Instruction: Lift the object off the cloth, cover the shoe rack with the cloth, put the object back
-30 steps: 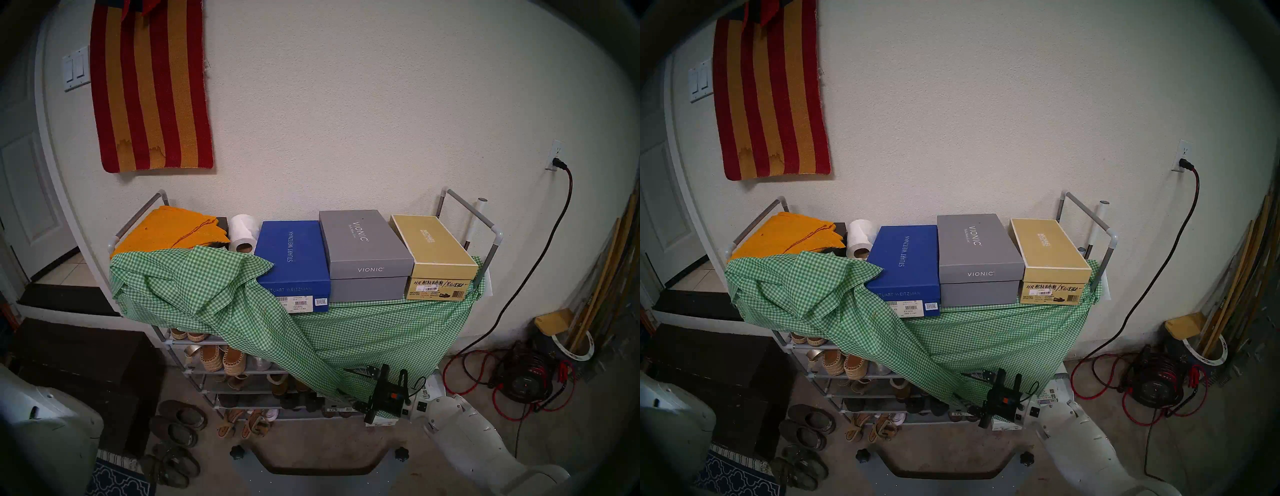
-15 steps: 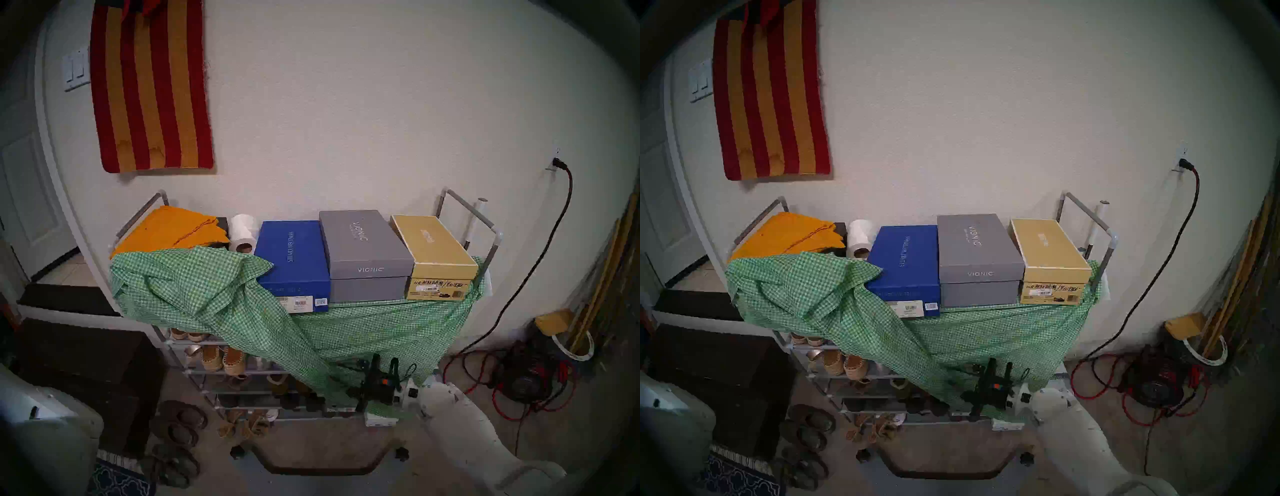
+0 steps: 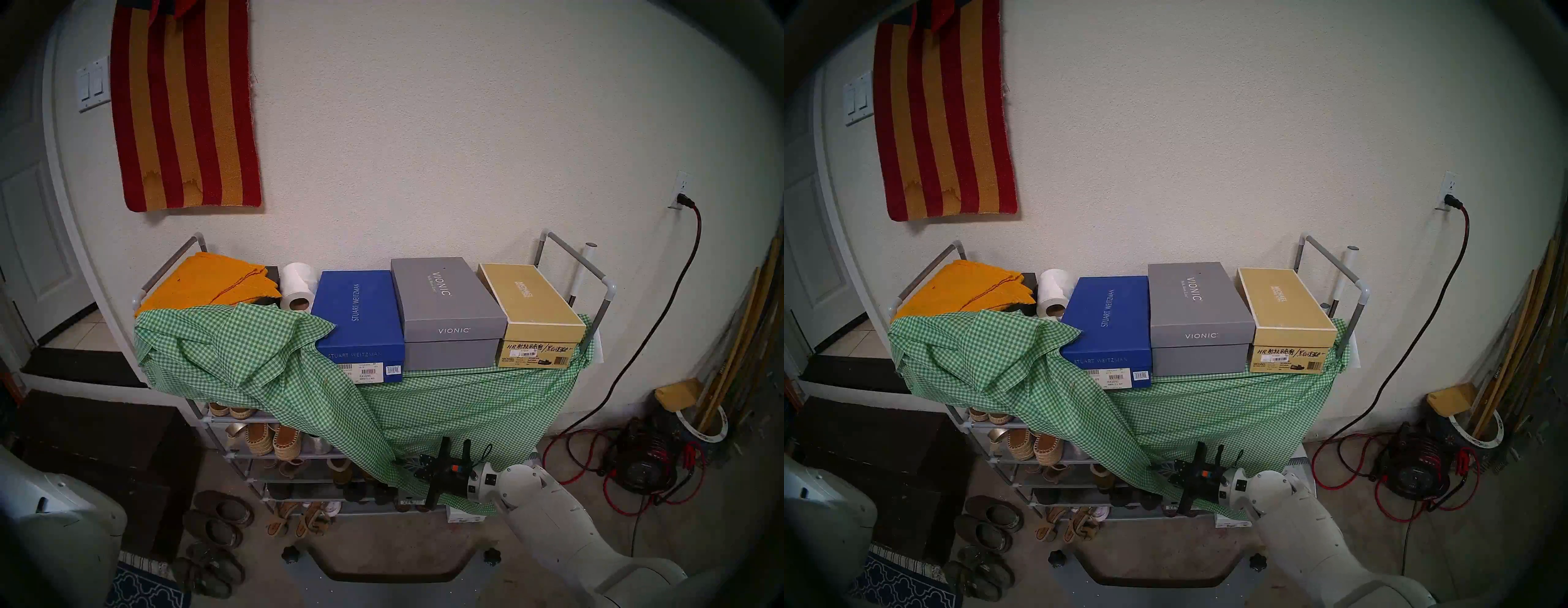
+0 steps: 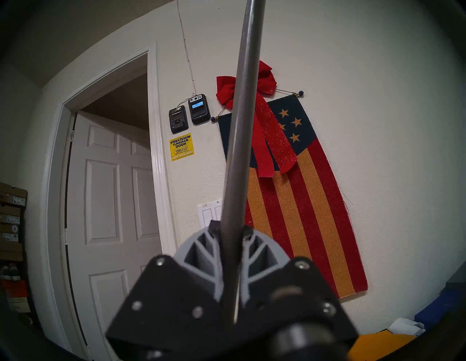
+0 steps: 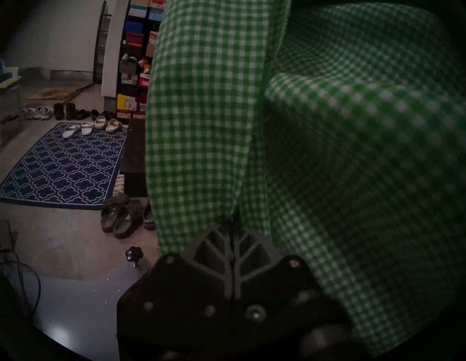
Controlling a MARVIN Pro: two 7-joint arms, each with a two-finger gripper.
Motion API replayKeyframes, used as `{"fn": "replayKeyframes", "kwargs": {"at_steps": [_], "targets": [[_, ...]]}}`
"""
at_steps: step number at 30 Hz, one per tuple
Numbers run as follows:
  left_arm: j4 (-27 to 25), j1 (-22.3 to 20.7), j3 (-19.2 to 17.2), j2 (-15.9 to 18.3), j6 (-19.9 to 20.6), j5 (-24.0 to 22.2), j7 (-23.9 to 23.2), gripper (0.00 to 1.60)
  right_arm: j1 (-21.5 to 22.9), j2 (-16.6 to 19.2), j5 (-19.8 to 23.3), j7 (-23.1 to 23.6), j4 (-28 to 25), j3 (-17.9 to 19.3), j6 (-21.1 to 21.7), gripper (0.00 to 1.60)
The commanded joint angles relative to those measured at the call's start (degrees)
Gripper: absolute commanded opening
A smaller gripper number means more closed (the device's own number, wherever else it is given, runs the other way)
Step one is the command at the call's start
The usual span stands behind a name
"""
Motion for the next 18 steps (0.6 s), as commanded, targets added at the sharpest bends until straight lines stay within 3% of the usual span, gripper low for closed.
{"fn": "replayKeyframes", "kwargs": {"at_steps": [1, 13, 18], "targets": [[0.0, 0.1, 0.1, -0.2, 0.0, -0.3, -1.4, 0.00, 2.0, 0.1, -8.5, -1.2, 5.2, -4.5, 0.2, 0.00], [0.0, 0.2, 0.1, -0.2, 0.0, -0.4, -1.3, 0.00, 5.9, -1.8, -17.9, -7.1, 19.4, -7.6, 0.7, 0.00], [0.0, 0.2, 0.1, -0.1, 0.0, -0.5, -1.2, 0.00, 7.9, -2.8, -19.5, -8.5, 24.6, -8.2, 0.0, 0.00]]}}
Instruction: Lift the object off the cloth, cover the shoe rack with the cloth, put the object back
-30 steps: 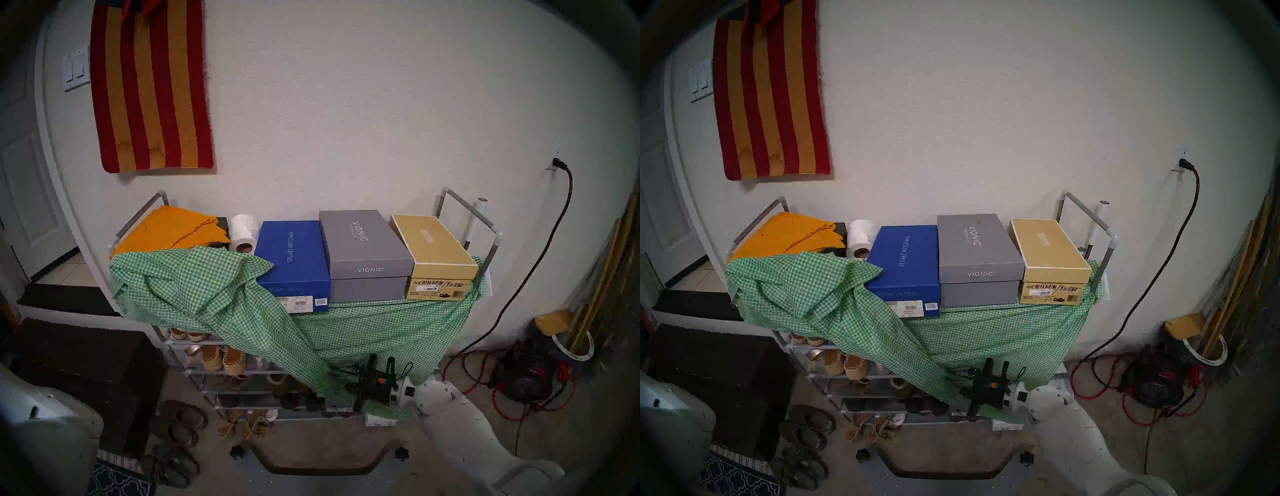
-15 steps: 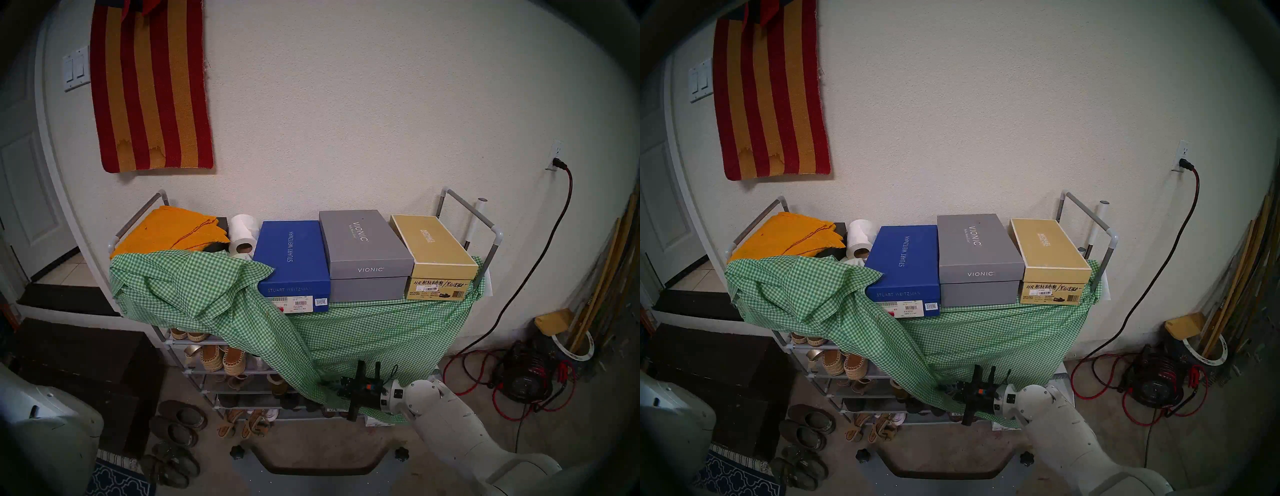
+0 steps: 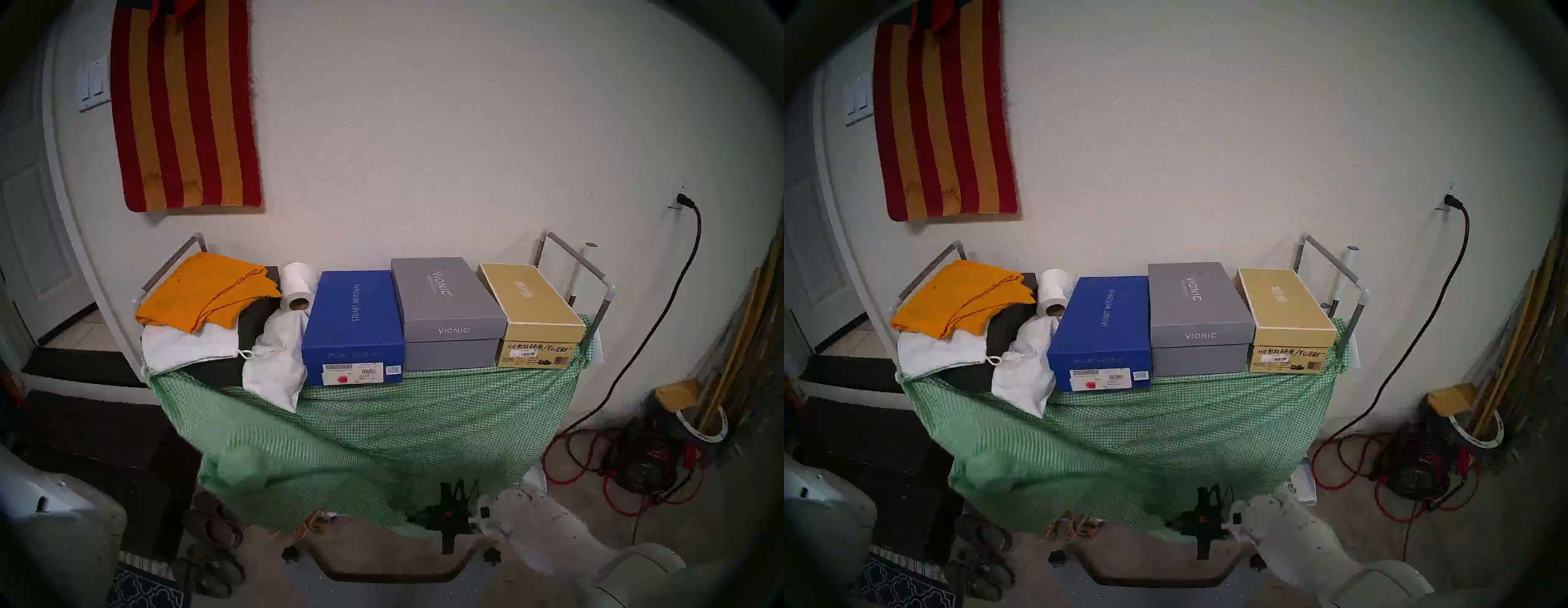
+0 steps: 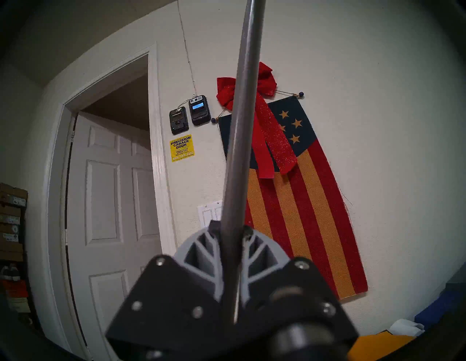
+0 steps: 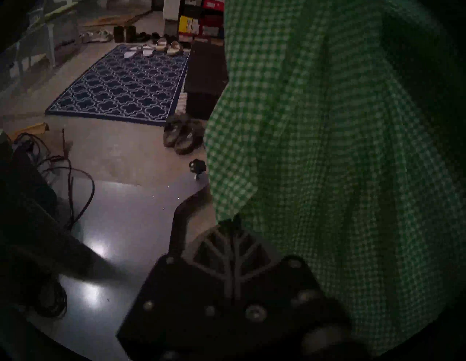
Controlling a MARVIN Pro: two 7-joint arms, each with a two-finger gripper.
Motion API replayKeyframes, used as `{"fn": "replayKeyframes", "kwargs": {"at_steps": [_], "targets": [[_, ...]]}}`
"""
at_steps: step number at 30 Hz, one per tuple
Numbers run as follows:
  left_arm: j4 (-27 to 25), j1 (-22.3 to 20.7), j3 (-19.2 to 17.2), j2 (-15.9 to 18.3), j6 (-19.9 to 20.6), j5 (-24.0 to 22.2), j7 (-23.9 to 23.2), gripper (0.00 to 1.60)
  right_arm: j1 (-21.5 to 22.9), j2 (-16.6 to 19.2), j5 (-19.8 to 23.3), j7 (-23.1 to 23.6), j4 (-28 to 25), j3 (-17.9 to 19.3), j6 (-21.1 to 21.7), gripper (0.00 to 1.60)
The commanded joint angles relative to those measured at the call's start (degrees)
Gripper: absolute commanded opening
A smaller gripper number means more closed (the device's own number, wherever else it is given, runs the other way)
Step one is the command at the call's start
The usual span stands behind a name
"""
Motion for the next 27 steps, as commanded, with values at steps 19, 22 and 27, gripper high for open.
{"fn": "replayKeyframes", "kwargs": {"at_steps": [19, 22, 27], "targets": [[0.0, 0.7, 0.1, -0.1, 0.0, -0.7, -0.8, 0.00, 8.1, 4.3, 11.3, 7.7, 11.9, 10.3, -9.4, 1.60], [0.0, 0.7, 0.1, 0.0, 0.0, -0.7, -0.7, 0.00, 7.2, 6.2, 14.3, 9.7, 11.3, 12.8, -12.6, 1.60], [0.0, 0.8, 0.1, 0.0, 0.0, -0.9, -0.6, 0.00, 4.1, 8.4, 18.1, 8.2, 9.5, 16.7, -17.2, 1.60]]}}
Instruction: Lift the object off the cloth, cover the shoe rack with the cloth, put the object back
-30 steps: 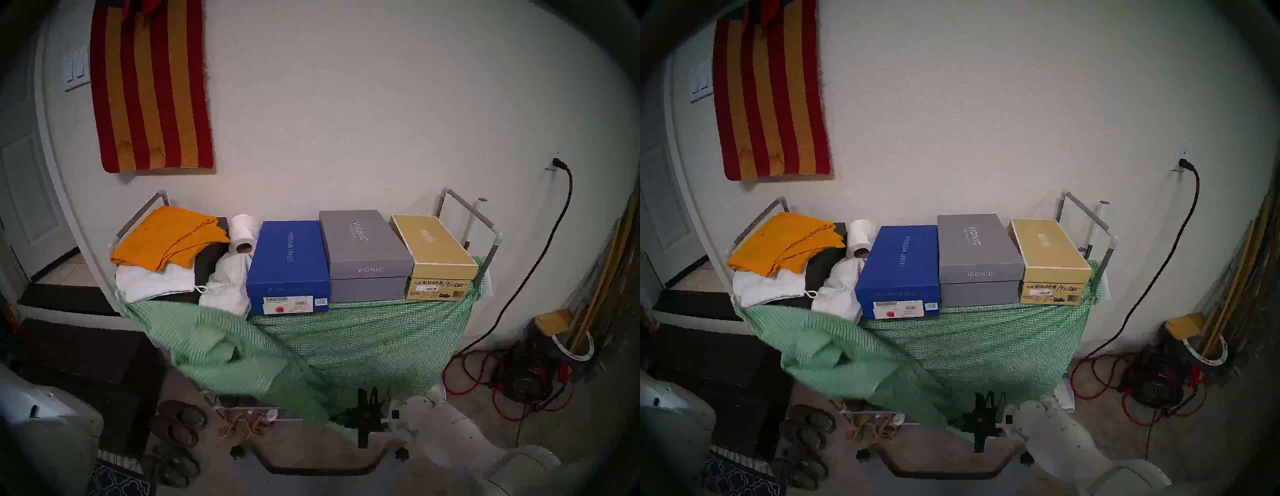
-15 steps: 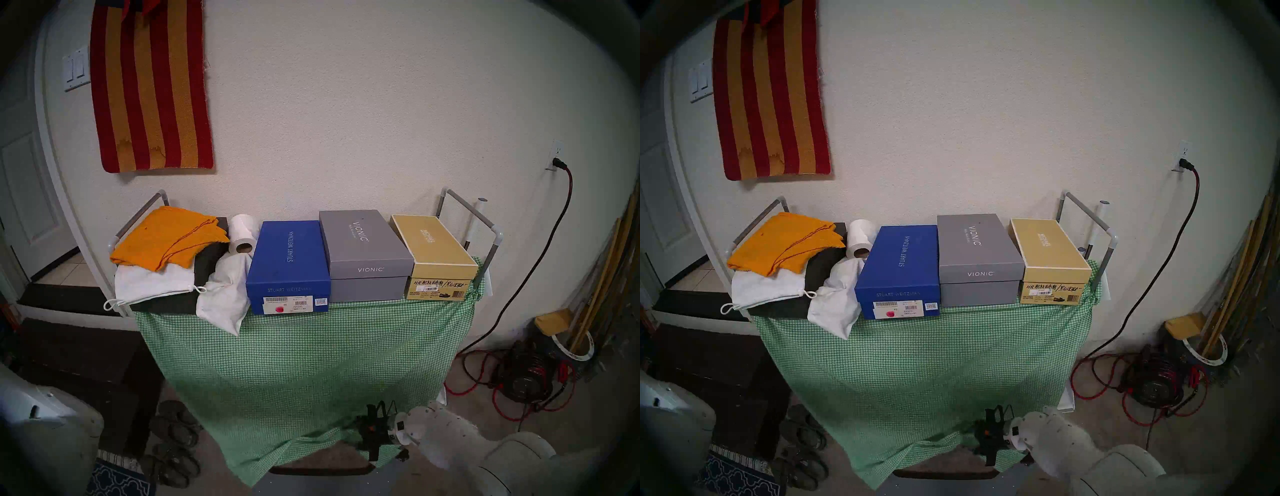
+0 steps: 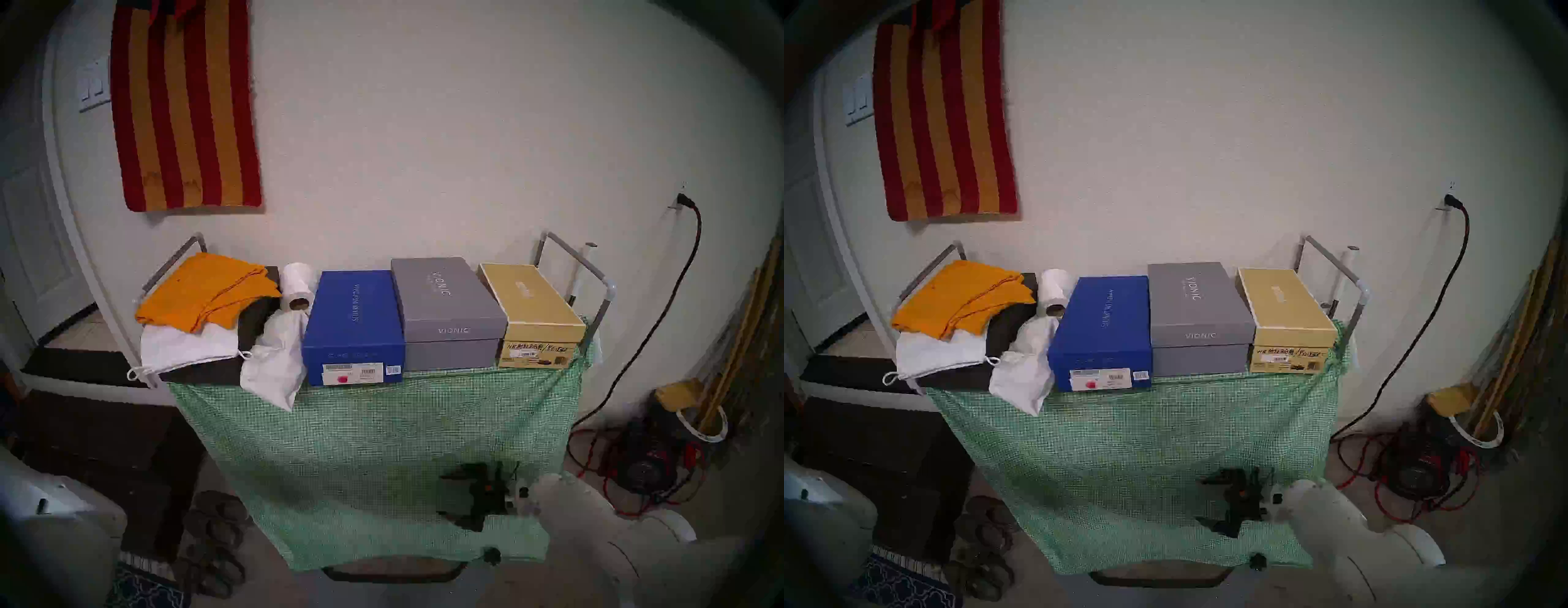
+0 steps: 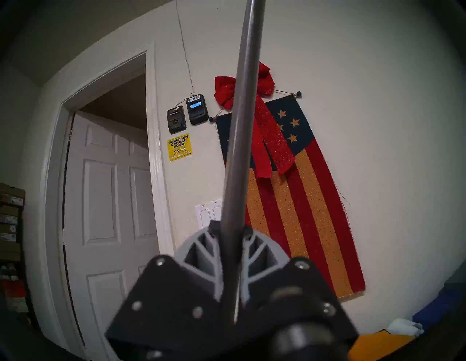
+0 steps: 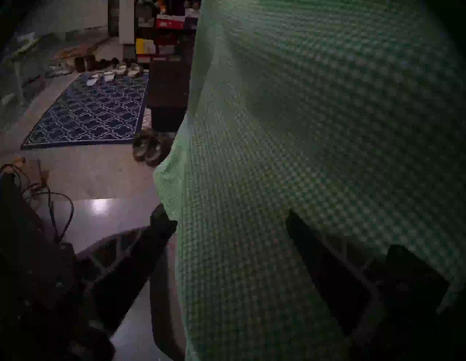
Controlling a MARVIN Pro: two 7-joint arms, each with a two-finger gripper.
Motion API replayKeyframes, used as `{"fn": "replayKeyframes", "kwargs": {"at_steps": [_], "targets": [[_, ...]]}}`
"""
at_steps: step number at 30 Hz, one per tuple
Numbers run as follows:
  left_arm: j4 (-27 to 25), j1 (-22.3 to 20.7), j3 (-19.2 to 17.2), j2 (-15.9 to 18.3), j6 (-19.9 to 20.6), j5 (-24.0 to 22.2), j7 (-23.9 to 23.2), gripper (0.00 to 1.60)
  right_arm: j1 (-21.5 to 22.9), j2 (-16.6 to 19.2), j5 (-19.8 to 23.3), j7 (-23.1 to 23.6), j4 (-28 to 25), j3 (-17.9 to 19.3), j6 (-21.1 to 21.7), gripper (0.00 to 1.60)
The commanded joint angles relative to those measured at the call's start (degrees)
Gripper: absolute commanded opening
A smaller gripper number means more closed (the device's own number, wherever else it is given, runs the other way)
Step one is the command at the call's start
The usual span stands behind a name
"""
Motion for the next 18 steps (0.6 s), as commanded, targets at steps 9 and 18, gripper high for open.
{"fn": "replayKeyframes", "kwargs": {"at_steps": [9, 18], "targets": [[0.0, 0.3, 0.1, 0.0, 0.0, -0.3, -0.5, 0.00, -10.2, 5.5, 14.2, -1.5, -3.2, 11.8, -9.3, 1.60], [0.0, 0.3, 0.1, 0.0, 0.0, -0.4, -0.5, 0.00, -15.8, 5.6, 21.7, -0.4, -6.7, 16.7, -9.3, 1.60]]}}
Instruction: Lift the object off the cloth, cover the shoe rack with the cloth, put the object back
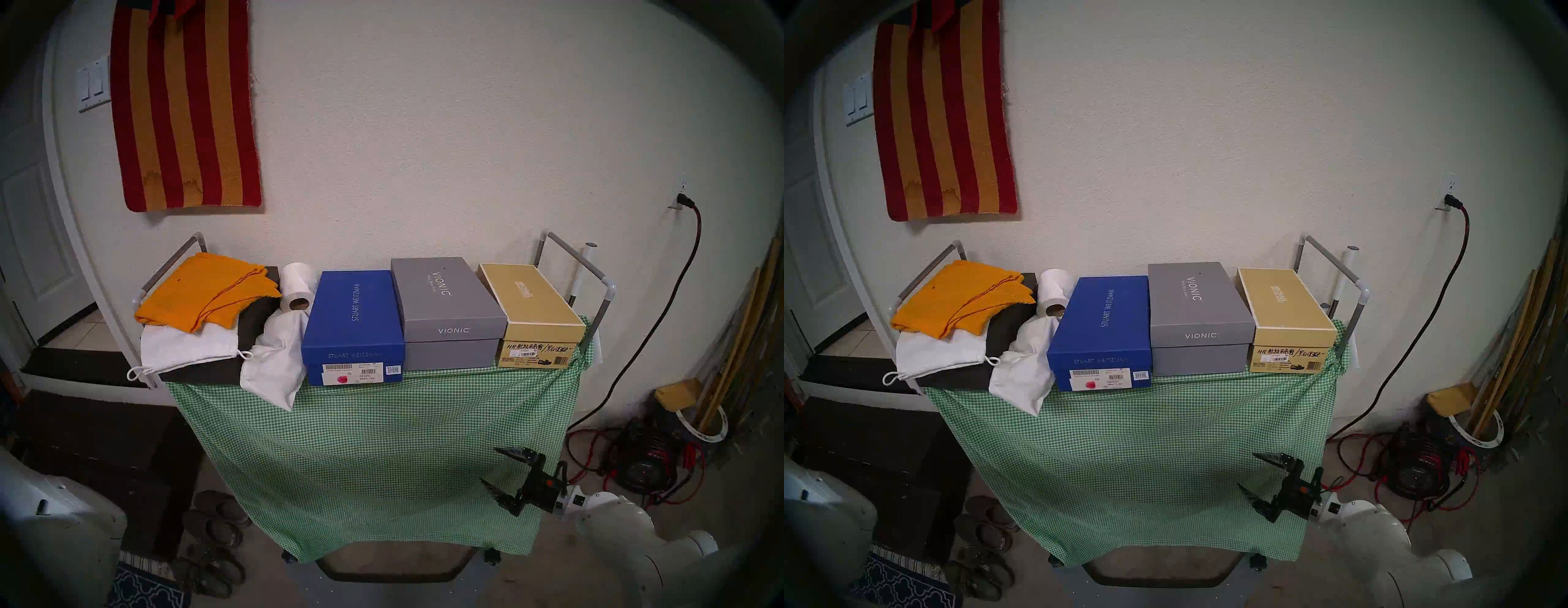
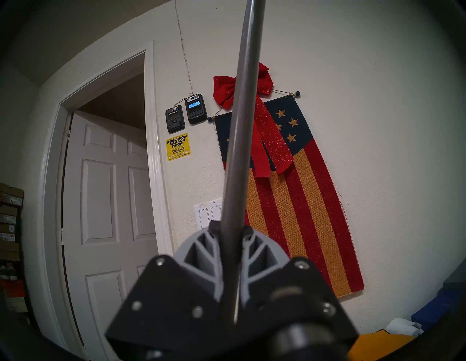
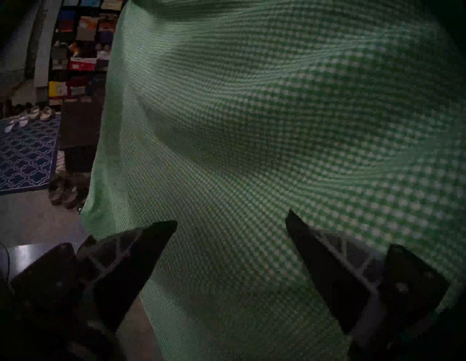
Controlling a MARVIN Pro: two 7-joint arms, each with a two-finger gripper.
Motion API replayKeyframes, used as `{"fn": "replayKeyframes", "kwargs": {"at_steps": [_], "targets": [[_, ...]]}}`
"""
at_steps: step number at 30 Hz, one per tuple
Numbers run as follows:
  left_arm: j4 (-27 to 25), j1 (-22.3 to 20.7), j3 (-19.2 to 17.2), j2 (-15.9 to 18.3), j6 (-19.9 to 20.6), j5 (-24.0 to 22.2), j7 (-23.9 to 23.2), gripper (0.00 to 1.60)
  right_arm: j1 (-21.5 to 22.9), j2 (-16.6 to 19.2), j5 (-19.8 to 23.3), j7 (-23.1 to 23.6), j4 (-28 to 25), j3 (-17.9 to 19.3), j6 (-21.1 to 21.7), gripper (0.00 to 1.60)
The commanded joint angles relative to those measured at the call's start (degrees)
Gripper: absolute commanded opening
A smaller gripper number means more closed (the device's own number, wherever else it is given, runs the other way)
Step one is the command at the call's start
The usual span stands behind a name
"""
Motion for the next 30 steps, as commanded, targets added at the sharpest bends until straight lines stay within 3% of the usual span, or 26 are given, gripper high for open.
{"fn": "replayKeyframes", "kwargs": {"at_steps": [1, 9, 18, 22, 25, 30], "targets": [[0.0, 0.0, 0.1, 0.0, 0.0, -0.1, -0.5, 0.00, -6.8, 0.3, 6.1, 1.3, -2.6, 3.5, -0.4, 1.60], [0.0, 0.0, 0.1, 0.0, -0.1, -0.1, -0.6, 0.00, -12.5, 1.5, 12.3, 5.1, -6.5, 7.4, -0.4, 1.60], [0.1, -0.1, 0.1, 0.0, -0.1, 0.1, -0.9, 0.00, -15.5, 1.3, 16.9, 9.2, -10.2, 8.9, -0.4, 1.60], [0.8, -2.2, 0.1, 3.1, -1.1, -2.1, -0.9, 0.00, -16.1, 1.4, 17.8, 9.3, -10.9, 8.6, -0.4, 1.60], [1.4, -3.8, 2.8, 5.3, -1.2, -3.4, -0.8, 0.00, -16.3, 1.4, 17.9, 8.7, -11.1, 8.3, -0.4, 1.60], [-0.9, -3.7, 8.0, 5.8, -1.8, -6.0, -3.7, 0.00, -16.5, 1.6, 17.8, 7.7, -11.4, 7.8, -0.4, 1.60]]}}
